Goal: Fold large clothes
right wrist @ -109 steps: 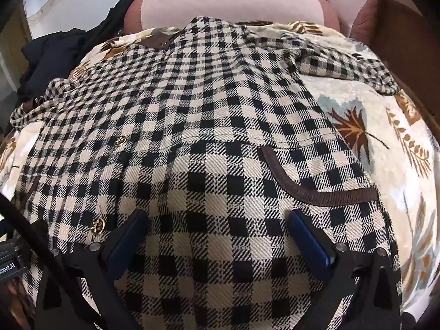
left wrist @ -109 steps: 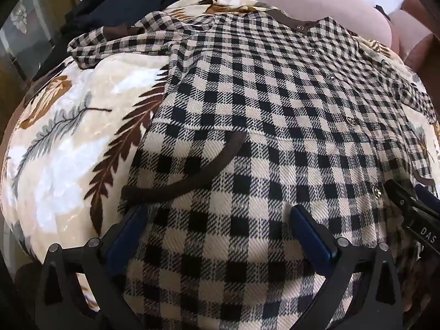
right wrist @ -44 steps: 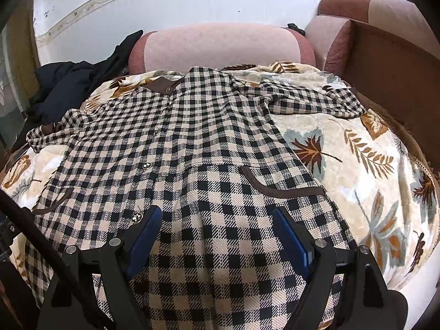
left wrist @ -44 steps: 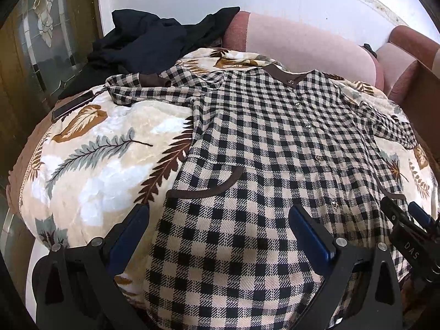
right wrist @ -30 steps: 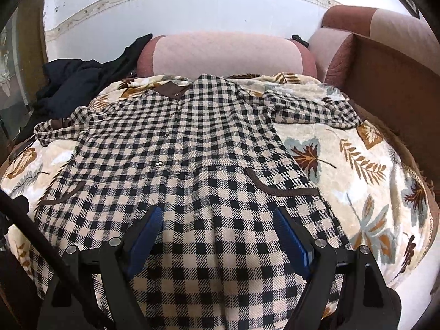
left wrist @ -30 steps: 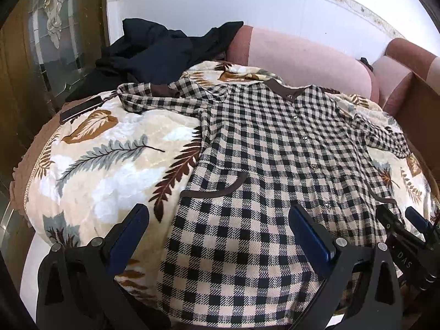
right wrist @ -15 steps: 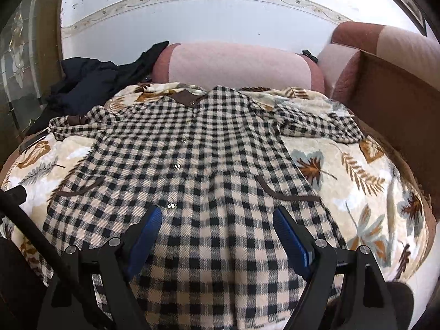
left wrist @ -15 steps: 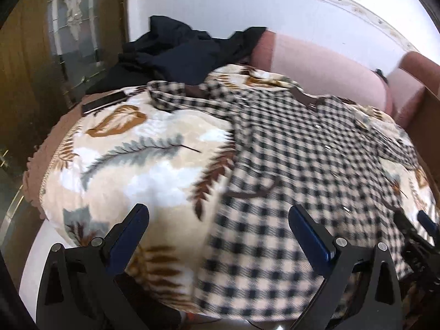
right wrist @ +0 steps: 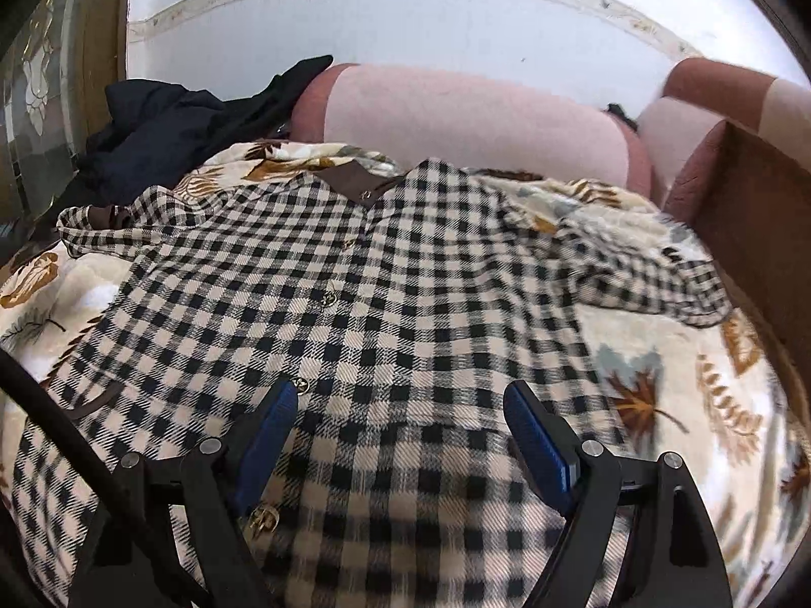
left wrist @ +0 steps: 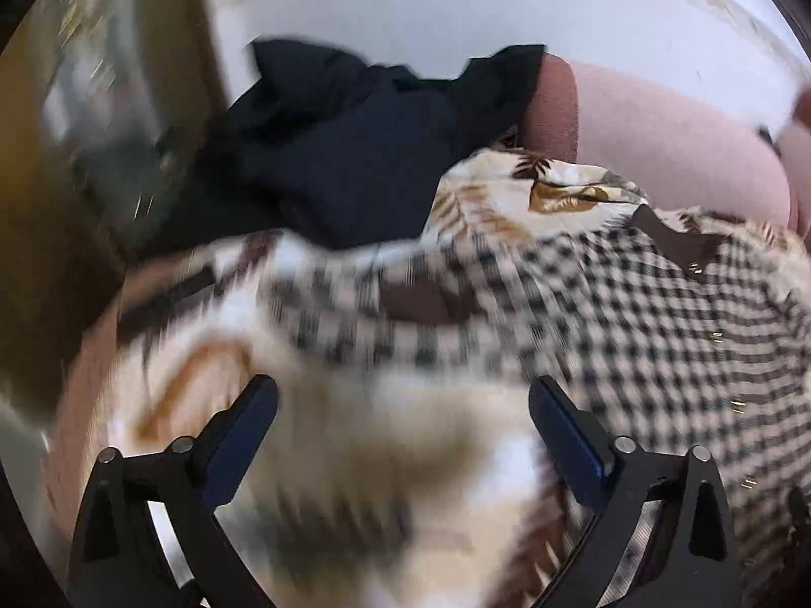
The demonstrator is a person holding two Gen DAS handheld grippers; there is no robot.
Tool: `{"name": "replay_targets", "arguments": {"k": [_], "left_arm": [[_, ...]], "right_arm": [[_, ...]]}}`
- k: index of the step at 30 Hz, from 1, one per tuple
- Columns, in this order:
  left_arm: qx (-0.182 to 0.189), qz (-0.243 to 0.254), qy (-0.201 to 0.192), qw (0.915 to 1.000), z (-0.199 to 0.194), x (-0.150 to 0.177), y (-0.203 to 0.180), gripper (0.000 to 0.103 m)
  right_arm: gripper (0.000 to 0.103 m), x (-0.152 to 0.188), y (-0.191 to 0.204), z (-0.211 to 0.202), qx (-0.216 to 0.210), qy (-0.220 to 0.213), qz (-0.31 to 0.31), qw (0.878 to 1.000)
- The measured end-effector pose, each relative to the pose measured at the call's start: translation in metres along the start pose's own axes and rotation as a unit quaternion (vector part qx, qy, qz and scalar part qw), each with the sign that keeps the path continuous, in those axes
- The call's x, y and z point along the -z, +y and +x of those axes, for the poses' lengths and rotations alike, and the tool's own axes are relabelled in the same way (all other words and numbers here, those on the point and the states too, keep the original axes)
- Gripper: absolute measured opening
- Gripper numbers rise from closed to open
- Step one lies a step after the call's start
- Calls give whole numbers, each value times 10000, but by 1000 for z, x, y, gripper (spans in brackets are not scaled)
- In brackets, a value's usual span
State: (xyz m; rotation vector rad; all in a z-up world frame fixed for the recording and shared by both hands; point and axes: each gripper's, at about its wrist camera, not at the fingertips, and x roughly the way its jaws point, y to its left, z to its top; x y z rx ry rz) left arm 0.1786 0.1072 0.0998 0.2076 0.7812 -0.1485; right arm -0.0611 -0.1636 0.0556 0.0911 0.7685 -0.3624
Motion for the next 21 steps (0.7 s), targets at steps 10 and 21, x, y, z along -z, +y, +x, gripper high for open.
{"name": "replay_targets", "arguments": {"k": [10,21], "left_arm": [[46,990,1196,9879,119,-28,-19,21],[-847,-1510,353,9843,55,-46,140,7]], "right_arm": [[88,13,-10,50,-397,831,340,9952],[89,14,-7,53,-343,832,286,9955]]}}
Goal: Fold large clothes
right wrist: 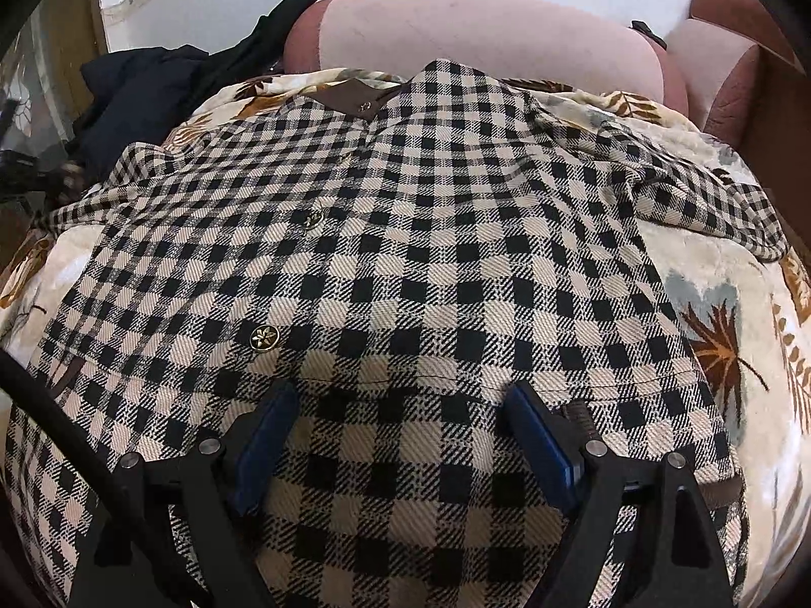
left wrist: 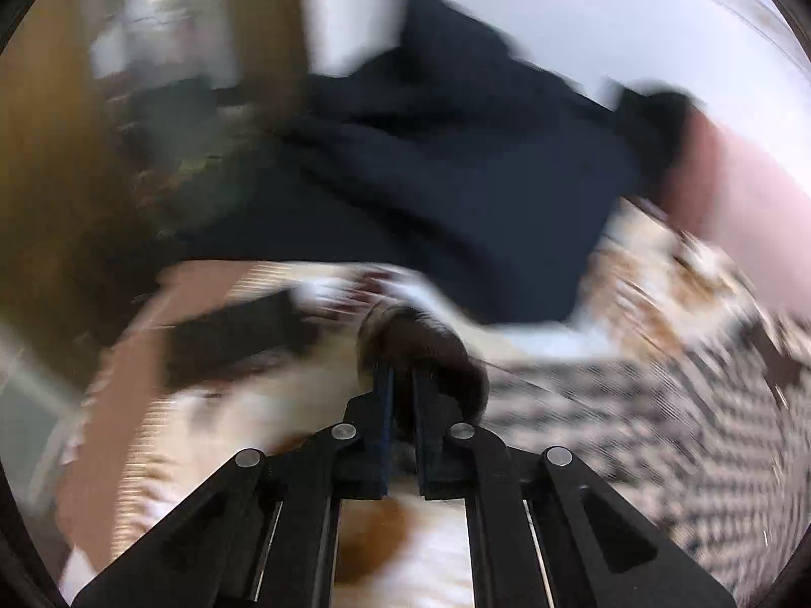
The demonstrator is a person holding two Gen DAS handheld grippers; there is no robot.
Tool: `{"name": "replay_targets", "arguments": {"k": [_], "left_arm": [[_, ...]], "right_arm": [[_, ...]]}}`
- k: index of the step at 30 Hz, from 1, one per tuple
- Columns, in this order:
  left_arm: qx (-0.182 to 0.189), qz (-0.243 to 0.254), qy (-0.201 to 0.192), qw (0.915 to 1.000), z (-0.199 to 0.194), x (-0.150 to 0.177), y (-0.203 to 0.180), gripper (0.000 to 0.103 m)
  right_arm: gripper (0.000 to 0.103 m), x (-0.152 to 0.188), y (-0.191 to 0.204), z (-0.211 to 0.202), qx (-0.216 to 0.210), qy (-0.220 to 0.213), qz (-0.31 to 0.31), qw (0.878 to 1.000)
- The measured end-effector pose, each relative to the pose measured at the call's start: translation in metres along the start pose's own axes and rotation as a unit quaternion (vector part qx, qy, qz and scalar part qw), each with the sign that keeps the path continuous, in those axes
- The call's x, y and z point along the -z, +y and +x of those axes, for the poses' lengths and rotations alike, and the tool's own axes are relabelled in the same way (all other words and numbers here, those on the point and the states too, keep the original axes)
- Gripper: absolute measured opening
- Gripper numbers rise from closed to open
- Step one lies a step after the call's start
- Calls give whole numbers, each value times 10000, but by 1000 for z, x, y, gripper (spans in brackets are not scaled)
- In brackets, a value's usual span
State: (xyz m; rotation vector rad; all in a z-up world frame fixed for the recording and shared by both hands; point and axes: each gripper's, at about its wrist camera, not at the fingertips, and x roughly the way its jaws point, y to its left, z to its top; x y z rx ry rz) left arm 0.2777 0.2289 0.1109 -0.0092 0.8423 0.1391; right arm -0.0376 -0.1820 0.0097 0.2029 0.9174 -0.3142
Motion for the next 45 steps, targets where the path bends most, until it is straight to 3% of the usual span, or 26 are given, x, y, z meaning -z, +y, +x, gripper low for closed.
{"name": "replay_targets", "arguments": {"k": [4,7,9,11,12,15,17,19,24,27,31,32,33,34,35,37,38,43,45], "left_arm": [[-727,-500,123,9960,9,3,62,6],[-973,-683,139,9928,2,19,94,8],[-1087,-891,173,9899,-4,27,111,20],[-1086,-1184,173,9869,-10,35,129,39],[-1087,-1300,163,9854,-14,38,137,42],[-810,-1578,191,9840,-22,47,150,52],[-457,-1765,234,9830,-25,54,152,66],[-58,-1994,295,9795,-21,64,150,68],[1128,-2635,894,9539,8,94,132,69],[1428,-2769,1090,9440,32,102,116,69],[1356,-2913,948,9422,48,95,104,71],[1390,-2939,933,9411,54,89,102,68],[1454,-2914,955,9407,59,84,102,57],[1400,-2847,1051,9425,62,78,104,19],[1332,-2861,1093,9426,64,75,108,7],[1270,-2997,1047,9397,61,69,118,5],[1202,-2957,994,9425,56,67,120,4],[683,-2264,580,9699,20,48,92,3],[710,-1961,415,9771,2,41,70,3]], "right_arm": [[89,0,0,-1,12,1,-4,10000],[89,0,0,-1,51,3,-22,10000],[89,0,0,-1,66,3,-27,10000],[89,0,0,-1,72,1,-30,10000],[89,0,0,-1,85,-3,-27,10000],[89,1,0,-1,90,-3,-28,10000],[89,1,0,0,97,-5,-30,9999],[90,1,0,0,99,-7,-29,9999],[91,2,0,0,107,-16,-21,9999],[91,2,0,0,121,-19,-17,9999],[92,2,0,1,123,-22,-15,9999],[92,2,0,1,124,-21,-16,9999],[92,2,0,1,129,-20,-20,9999],[92,2,1,0,133,-21,-22,9999],[92,2,0,1,141,-22,-25,9999],[92,2,-1,2,155,-26,-29,9999],[93,2,-1,2,161,-25,-33,9999],[93,2,1,3,201,-30,-53,9998],[92,2,1,1,207,-64,-48,9998]]}}
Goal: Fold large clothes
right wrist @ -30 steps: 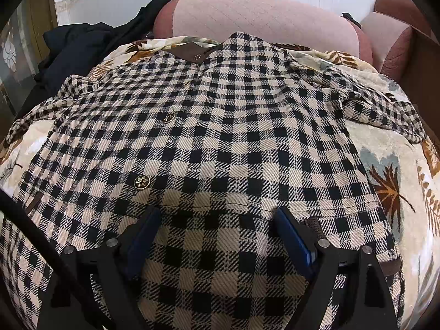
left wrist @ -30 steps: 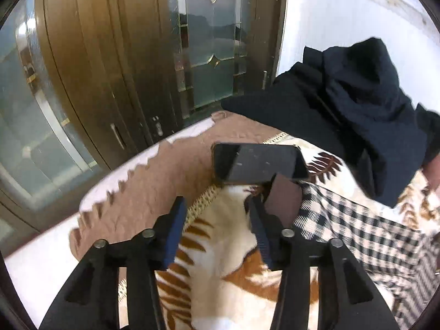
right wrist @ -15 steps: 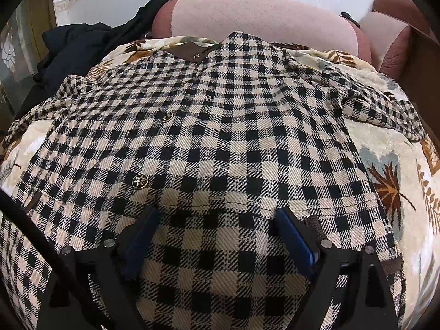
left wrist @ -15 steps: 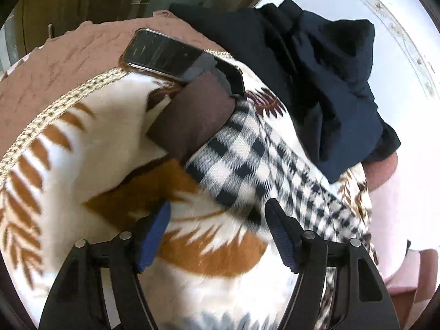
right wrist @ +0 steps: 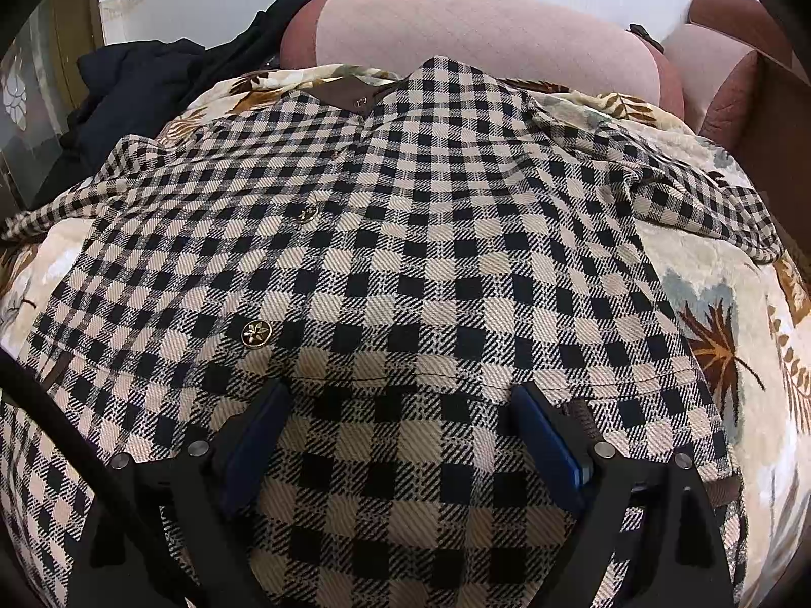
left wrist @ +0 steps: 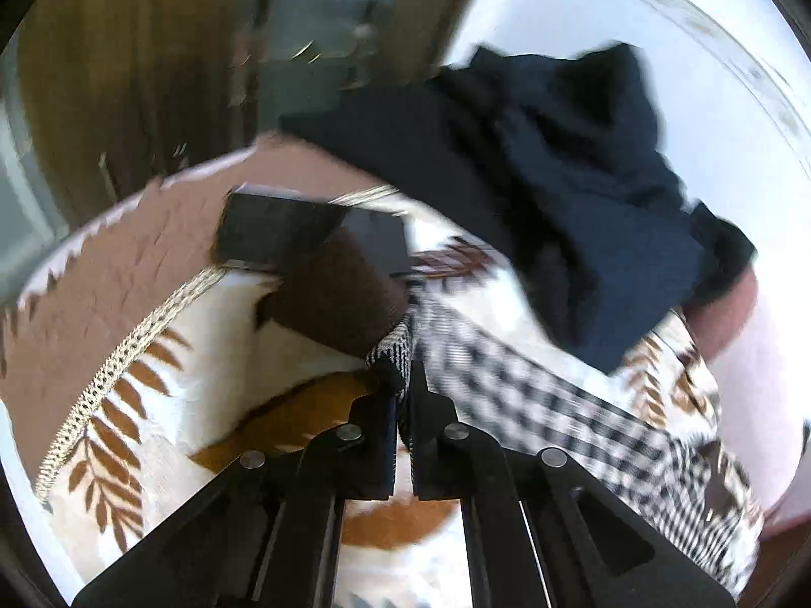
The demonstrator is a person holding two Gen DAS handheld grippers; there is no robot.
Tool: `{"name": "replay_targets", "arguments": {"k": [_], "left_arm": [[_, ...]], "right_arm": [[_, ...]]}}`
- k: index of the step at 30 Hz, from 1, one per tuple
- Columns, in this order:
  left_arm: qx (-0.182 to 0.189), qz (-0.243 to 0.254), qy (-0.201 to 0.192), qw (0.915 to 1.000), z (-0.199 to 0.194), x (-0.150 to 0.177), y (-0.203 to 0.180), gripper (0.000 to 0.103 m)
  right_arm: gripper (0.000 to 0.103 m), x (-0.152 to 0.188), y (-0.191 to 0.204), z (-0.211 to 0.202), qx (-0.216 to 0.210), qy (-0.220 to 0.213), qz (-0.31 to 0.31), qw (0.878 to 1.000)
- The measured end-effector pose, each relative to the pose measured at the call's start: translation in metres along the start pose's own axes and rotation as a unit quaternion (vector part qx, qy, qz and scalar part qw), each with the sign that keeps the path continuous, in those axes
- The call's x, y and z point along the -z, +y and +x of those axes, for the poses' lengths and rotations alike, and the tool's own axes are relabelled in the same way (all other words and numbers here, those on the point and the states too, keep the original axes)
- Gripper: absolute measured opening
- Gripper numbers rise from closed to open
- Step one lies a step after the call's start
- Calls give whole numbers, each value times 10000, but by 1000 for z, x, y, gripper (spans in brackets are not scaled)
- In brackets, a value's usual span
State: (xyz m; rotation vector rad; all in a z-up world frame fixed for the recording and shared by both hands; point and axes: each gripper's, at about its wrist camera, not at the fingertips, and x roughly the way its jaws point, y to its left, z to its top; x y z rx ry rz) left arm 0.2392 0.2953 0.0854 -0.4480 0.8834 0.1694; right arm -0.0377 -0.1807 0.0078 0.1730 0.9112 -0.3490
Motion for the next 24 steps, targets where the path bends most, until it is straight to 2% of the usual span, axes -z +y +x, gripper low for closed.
{"name": "replay_targets", "arguments": {"k": [3,7,10,12,17,19,21,22,23,24], "left_arm": [[481,629,14,9969,-21,18,-54,3],[1202,1509,140,9811,-44,66,-147,3],[1854,1981,566,9608,-49,119,-223,3],[2110,2269,830,9472,-48,158,-266,3],[2444,2992,1362,9123,-39,254,-353,3],[2411,3249,1527,9017,-33,288,-375,3],[2256,3482,1672,8943,-26,316,-386,10],[2210,3560,1729,8913,-25,326,-388,17],[2242,3603,1778,8879,-26,334,-386,30],[2304,3652,1808,8836,-30,339,-384,34]], "right_arm": [[90,1,-1,-10,-67,-163,43,9998],[90,-7,-8,-35,-377,-543,303,9974],[90,-14,-16,-50,-312,-809,375,9955],[90,-17,-28,-58,-140,-894,505,9946],[90,-22,-87,-72,-59,-985,1487,9839],[90,-22,-109,-74,-56,-968,1844,9781],[90,-21,-133,-70,-71,-872,2265,9701],[90,-21,-139,-69,-112,-829,2384,9676],[90,-19,-147,-65,-191,-744,2554,9638],[90,-18,-151,-63,-236,-688,2641,9618]]}}
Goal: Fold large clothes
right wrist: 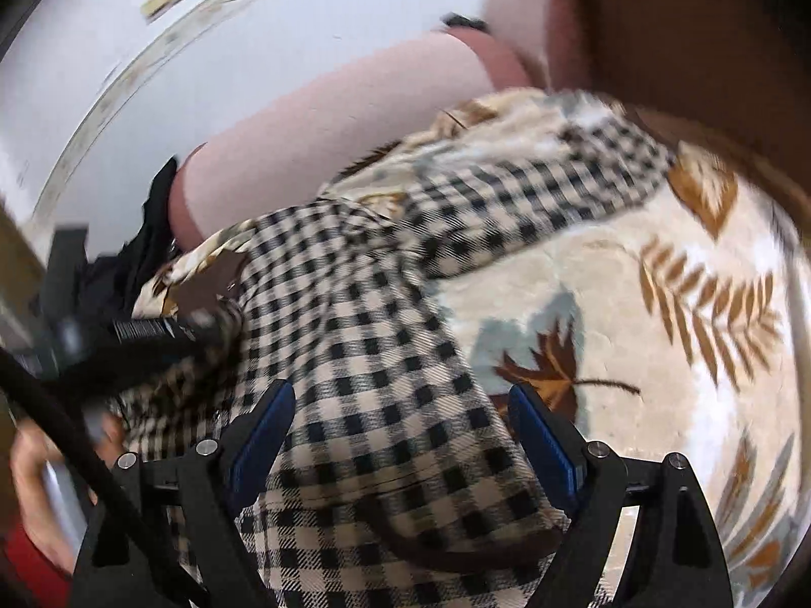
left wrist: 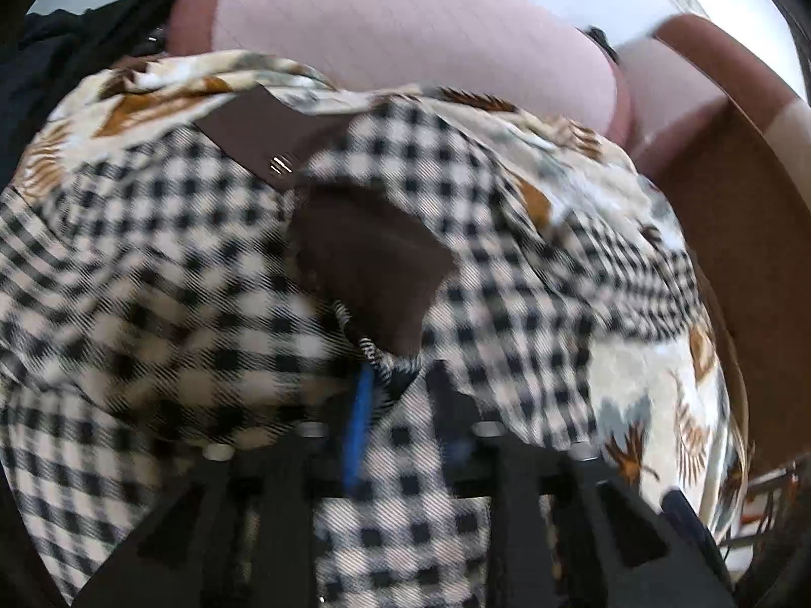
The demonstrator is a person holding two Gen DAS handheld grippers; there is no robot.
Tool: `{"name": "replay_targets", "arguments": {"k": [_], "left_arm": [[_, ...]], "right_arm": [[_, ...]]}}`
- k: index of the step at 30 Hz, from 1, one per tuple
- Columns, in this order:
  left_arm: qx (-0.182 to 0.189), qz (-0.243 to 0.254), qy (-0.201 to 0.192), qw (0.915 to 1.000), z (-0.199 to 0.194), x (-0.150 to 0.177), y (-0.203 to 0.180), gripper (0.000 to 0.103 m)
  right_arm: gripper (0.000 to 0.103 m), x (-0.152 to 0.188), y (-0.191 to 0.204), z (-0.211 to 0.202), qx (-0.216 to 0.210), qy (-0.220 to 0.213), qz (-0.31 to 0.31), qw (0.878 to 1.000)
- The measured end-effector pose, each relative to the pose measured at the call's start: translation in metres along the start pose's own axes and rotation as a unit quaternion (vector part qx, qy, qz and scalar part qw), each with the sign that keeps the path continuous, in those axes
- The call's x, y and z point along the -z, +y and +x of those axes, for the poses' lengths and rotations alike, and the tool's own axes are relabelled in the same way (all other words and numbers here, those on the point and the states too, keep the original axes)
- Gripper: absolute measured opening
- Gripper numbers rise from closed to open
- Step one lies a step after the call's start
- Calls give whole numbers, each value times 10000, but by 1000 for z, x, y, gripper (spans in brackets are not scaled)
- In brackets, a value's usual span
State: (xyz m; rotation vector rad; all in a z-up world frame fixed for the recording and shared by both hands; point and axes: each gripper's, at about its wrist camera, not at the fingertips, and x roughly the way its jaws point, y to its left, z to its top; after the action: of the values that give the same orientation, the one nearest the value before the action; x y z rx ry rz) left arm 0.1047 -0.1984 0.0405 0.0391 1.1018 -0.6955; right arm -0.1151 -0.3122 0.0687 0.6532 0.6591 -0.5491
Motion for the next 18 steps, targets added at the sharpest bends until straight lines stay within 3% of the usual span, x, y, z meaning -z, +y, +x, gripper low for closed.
{"name": "replay_targets", "arguments": {"k": [2,4,7,10,14,18], "left_arm": [[58,210,14,9998,-12,10,-2,48],[52,463,-130,9988,-31,24,-1,51],[-350,876,-453,9945,-69,47,14,59],[-1034,936,-758,9873,-100,72,49,63],[-1604,511,-839,9822,-131,96,107,63],[-1759,-211,-964,9795,-142,105,163,63]], "right_arm": [[90,0,-3,2,-50,71,68,9999],[90,2,0,4,-54,99,-4,9999],[90,5,8,6,-94,111,-185,9997],[90,10,19,14,-182,194,-365,9990],[90,24,38,22,-327,284,-709,9965],[90,44,59,24,-152,154,-1210,9924]]}}
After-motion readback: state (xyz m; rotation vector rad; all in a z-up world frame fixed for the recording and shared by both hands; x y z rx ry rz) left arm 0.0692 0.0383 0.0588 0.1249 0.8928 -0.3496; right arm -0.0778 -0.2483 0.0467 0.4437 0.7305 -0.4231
